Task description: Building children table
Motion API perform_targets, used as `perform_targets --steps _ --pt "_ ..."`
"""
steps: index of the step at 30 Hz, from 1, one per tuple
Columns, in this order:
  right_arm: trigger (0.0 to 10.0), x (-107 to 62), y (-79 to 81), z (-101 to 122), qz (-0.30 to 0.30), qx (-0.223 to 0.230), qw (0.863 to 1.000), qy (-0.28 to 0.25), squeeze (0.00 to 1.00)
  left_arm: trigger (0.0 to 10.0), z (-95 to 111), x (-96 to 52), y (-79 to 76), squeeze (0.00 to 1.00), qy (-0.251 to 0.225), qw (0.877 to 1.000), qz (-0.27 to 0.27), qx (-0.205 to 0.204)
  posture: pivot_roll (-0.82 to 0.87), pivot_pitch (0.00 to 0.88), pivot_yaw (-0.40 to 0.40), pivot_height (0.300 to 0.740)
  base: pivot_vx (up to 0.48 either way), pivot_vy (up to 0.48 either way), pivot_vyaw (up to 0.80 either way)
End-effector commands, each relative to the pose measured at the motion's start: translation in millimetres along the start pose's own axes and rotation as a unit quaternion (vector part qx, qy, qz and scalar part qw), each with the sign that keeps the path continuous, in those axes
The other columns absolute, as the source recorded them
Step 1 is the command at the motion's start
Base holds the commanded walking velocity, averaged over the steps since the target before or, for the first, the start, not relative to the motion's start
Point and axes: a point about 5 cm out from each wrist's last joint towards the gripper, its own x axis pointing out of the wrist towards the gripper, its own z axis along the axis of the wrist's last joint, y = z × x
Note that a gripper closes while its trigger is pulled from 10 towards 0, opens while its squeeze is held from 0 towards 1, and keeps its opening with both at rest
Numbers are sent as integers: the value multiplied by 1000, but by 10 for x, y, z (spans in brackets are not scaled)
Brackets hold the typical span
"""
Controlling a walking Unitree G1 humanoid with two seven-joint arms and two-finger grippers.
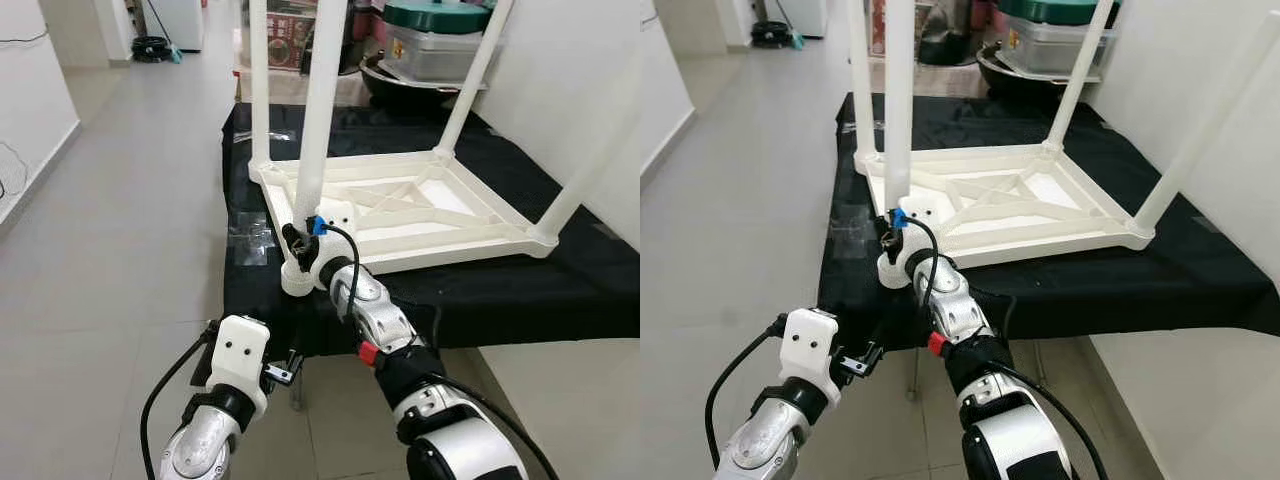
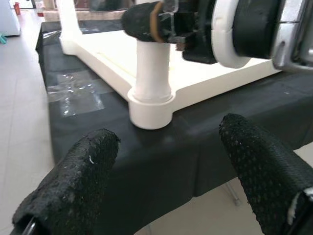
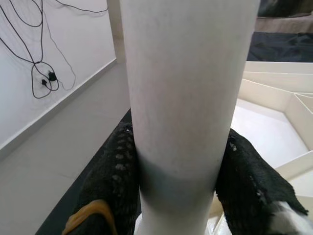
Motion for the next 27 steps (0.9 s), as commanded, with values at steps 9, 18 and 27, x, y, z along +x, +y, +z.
perform_targets --steps 9,18,27 --pt "0 -389 -1142 -151 -218 -38 974 49 0 10000 11 -18 -6 0 6 1000 -6 5 59 91 -108 740 0 0 0" --pt "0 -798 -1692 -172 -368 -10 929 30 0 10000 3 -23 -14 0 11 1000 -11 7 56 91 -105 740 0 0 0" --pt "0 -1277 -2149 -248 -552 -7 832 62 0 10000 -12 -29 -23 0 14 1000 -17 9 57 81 -98 740 0 0 0"
